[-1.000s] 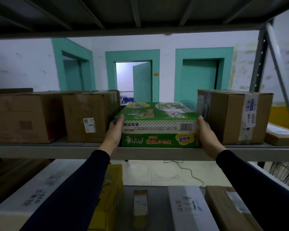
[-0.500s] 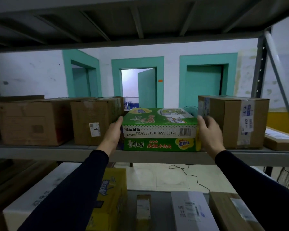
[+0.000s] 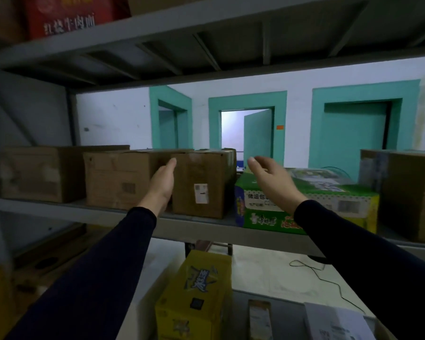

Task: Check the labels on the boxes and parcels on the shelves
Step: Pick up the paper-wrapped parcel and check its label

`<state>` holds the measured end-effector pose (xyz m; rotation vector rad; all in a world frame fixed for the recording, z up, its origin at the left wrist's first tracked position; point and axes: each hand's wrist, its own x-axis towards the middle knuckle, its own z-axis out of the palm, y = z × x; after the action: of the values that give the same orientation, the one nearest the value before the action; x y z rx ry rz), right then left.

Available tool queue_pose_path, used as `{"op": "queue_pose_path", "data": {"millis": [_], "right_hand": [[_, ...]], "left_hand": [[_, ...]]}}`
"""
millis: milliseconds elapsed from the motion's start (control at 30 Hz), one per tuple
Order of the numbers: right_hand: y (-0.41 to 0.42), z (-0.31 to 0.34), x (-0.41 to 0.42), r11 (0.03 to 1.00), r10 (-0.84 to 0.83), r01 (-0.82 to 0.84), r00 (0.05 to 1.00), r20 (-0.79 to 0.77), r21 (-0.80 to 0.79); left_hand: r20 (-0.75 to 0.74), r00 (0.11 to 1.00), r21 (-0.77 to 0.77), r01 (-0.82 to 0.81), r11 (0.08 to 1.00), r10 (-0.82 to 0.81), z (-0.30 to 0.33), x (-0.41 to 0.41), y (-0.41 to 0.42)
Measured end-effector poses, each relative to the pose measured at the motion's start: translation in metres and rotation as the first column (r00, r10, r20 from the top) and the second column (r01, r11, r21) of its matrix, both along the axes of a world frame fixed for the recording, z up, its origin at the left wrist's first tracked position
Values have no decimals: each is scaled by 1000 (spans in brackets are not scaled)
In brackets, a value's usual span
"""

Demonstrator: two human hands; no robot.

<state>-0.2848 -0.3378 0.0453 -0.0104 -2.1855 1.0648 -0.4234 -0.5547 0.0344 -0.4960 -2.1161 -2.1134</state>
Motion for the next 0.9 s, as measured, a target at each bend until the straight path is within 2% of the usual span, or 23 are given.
{"op": "queue_pose_path", "data": {"millis": [167,267,367,467,533,633,900], "right_hand": [[-42,9,-67,984,-28,29,1000,6,-173],[-51,15,-105,938,-76,87,996,46,-334],[-50,16,-137,789,-67,117,992,104,-604],[-46,13,-159,643,-51,100,995,88,-759],[-46,7,-167,594,-37,90,996,84,-800],[-50,1,-173,588,-47,108,994,100,-801],[-65,2,-157,590,-30,34,999,20,-806]], "left_hand": [[11,995,61,102,993,-103,7,-49,-11],[48,980,93,187,978,-192,9,-86,-11],[99,966,116,226,967,-238,10,-105,-4],[170,930,153,302,941,-326,9,-111,5],[210,907,175,333,926,-366,6,-115,8],[228,871,202,395,896,-435,3,-115,9],[136,840,200,495,845,-524,7,-108,-6]]}}
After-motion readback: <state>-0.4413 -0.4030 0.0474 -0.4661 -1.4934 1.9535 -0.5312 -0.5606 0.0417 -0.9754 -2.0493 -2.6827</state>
